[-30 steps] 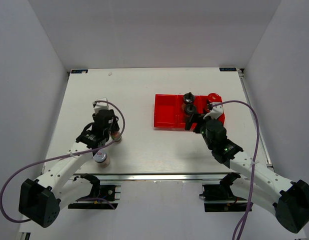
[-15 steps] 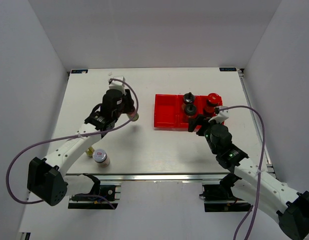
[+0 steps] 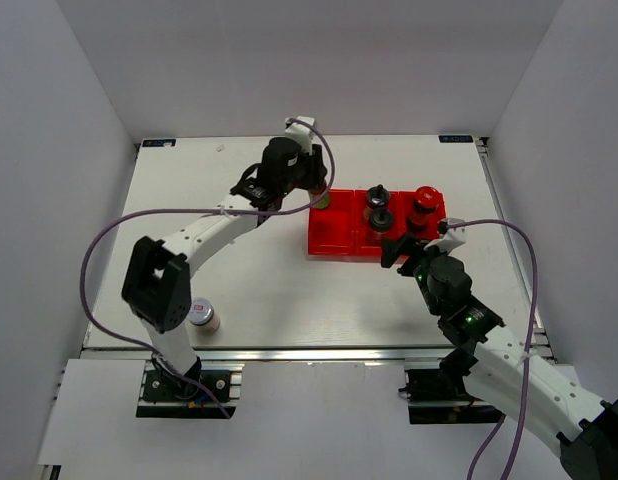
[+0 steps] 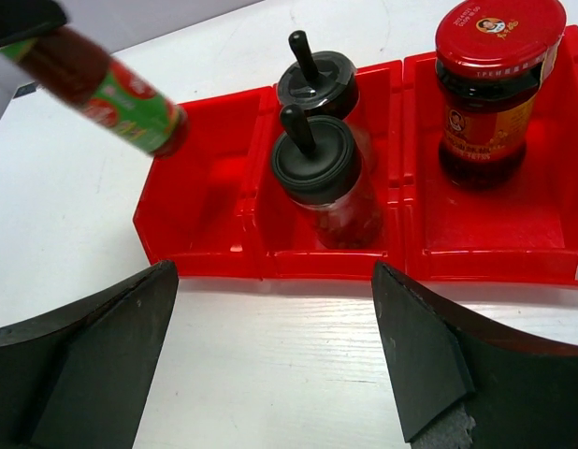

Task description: Organize the condiment bottles

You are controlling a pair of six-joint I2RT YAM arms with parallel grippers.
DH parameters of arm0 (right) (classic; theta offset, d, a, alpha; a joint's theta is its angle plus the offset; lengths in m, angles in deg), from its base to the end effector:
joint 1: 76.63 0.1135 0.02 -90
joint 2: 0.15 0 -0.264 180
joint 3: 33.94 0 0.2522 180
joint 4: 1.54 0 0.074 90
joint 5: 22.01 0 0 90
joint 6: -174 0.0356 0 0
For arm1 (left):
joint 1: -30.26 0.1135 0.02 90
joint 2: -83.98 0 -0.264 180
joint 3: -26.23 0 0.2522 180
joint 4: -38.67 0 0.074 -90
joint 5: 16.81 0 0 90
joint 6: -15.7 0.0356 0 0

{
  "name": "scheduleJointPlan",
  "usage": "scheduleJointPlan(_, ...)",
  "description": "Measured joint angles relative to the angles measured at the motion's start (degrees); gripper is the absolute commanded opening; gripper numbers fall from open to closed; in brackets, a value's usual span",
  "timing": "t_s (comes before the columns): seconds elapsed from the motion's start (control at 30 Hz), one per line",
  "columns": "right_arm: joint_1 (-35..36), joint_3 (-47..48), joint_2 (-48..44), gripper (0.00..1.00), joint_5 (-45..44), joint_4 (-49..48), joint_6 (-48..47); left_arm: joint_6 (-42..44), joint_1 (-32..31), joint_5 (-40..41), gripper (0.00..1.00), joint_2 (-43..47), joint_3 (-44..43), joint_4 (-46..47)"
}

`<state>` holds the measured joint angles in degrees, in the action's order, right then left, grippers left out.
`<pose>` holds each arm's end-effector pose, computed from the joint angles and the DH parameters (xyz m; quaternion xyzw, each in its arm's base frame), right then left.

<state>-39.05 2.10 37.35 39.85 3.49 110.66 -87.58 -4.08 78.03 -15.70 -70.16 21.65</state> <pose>0.1429 0.0888 0.2559 0.0923 0.7357 0.1899 0.6435 0.3475 -0.2338 0.3213 0.1261 0.8106 -0.1988 0.5363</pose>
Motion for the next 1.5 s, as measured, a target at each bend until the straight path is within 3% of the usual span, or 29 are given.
scheduleJointPlan(0.27,0.0,-0.7,0.0,0.89,-0.3,0.0,-0.5,1.7,-2.1,-1.1,0.0,-13.3,-11.7,-0.6)
scheduleJointPlan(0.67,0.0,-0.7,0.8,0.89,-1.6,-0.2,-1.6,5.5,-2.3,-0.1,0.0,-18.6,-13.6,-0.9)
scheduleJointPlan(0.8,0.0,-0.8,1.4,0.89,-1.9,-0.2,-1.6,5.6,-2.4,0.0,0.05,-20.2,-13.5,-0.7)
scheduleJointPlan(1.03,0.0,-0.8,2.0,0.89,-2.1,-0.3,-1.6,5.8,-2.6,0.5,0.41,-20.5,-11.9,3.0)
scheduleJointPlan(1.07,0.0,-0.8,2.0,0.89,-2.2,-0.3,-1.6,5.8,-2.6,0.5,0.51,-20.5,-11.7,3.3)
scheduleJointPlan(1.27,0.0,-1.2,2.0,0.89,-2.3,-0.3,-1.7,5.5,-2.8,1.0,0.72,-20.4,-11.5,4.7)
scheduleJointPlan(1.3,0.0,-1.2,2.0,0.89,-2.3,-0.3,-1.8,5.3,-2.8,1.2,0.98,-20.2,-11.5,5.0)
scheduleJointPlan(1.5,0.0,-1.2,2.3,0.9,-1.2,-0.3,-2.7,4.0,-2.9,2.9,0.98,-15.4,-10.5,3.7)
